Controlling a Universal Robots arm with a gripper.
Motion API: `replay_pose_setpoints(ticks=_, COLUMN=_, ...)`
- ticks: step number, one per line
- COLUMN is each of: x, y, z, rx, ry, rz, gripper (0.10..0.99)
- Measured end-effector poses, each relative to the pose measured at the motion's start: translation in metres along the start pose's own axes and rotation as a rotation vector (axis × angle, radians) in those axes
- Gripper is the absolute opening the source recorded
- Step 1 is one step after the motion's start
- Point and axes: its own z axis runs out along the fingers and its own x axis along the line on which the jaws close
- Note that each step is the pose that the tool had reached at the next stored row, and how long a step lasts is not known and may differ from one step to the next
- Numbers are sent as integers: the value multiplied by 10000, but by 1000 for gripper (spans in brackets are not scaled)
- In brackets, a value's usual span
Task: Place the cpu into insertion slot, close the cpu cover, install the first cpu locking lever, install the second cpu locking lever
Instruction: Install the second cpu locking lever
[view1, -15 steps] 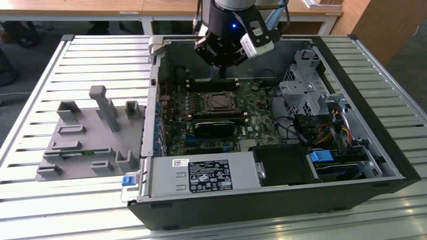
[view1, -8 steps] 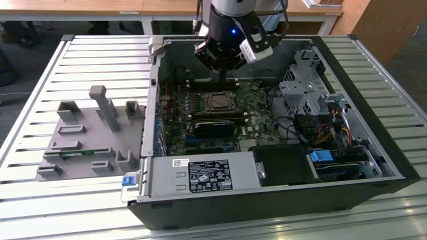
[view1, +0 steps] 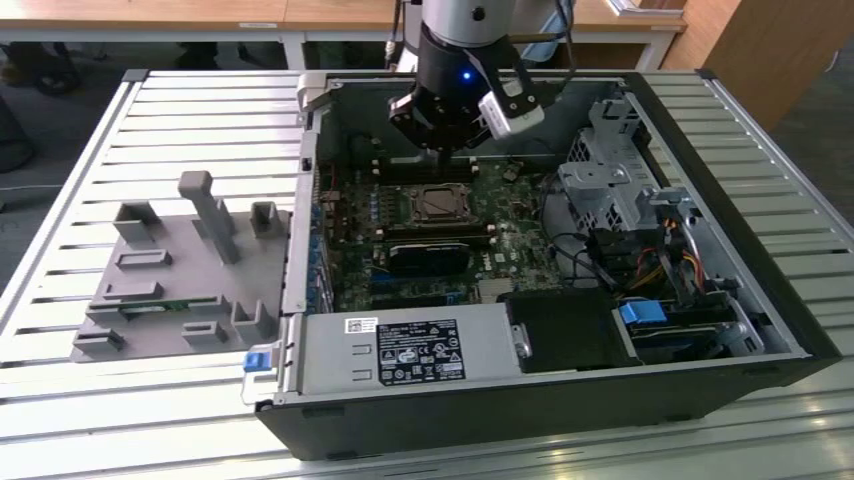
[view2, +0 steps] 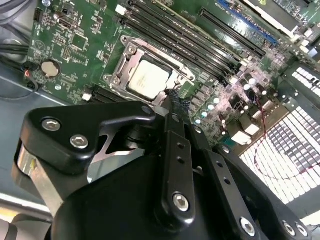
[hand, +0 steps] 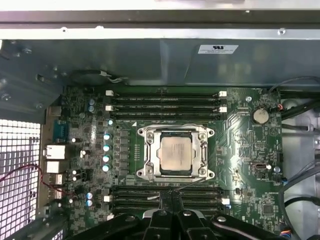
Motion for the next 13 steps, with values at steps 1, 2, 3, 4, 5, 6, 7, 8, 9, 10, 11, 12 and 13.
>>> replay_pose_setpoints(ticks=1, x=0, y=-2, z=17, rx=1, ry=1, rz=0, gripper=106)
replay_pose_setpoints(ticks=2, x=-1, y=-4, z=36, rx=2, ry=1, rz=0, gripper=106)
replay_pose_setpoints(ticks=3, x=-1, y=-6, z=55, rx=2, ry=1, rz=0, gripper=106)
replay_pose_setpoints(ticks=4, x=-1, y=-7, z=72, rx=1, ry=0, rz=0, gripper=106)
replay_pose_setpoints(ticks=5, x=-2, y=-8, z=81, rx=0, ry=0, rz=0, gripper=106)
replay_pose_setpoints(ticks=6, x=-2, y=-8, z=82, rx=2, ry=1, rz=0, gripper=106)
replay_pose_setpoints(ticks=7, x=-2, y=-8, z=82, rx=3, ry=1, rz=0, gripper=106)
replay_pose_setpoints(ticks=8, x=-2, y=-8, z=82, rx=4, ry=2, rz=0, gripper=106)
replay_pose_setpoints(ticks=9, x=-2, y=-8, z=83, rx=3, ry=1, rz=0, gripper=106)
replay_pose_setpoints(ticks=10, x=-2, y=-9, z=96, rx=-2, ry=-1, rz=0, gripper=106)
replay_pose_setpoints(ticks=11, x=-2, y=-11, z=113, rx=-1, ry=-1, rz=0, gripper=106)
replay_pose_setpoints(ticks=12, x=-3, y=-13, z=130, rx=1, ry=1, rz=1, gripper=106)
replay_pose_setpoints(ticks=13, x=-4, y=-14, z=147, rx=2, ry=1, rz=0, gripper=106)
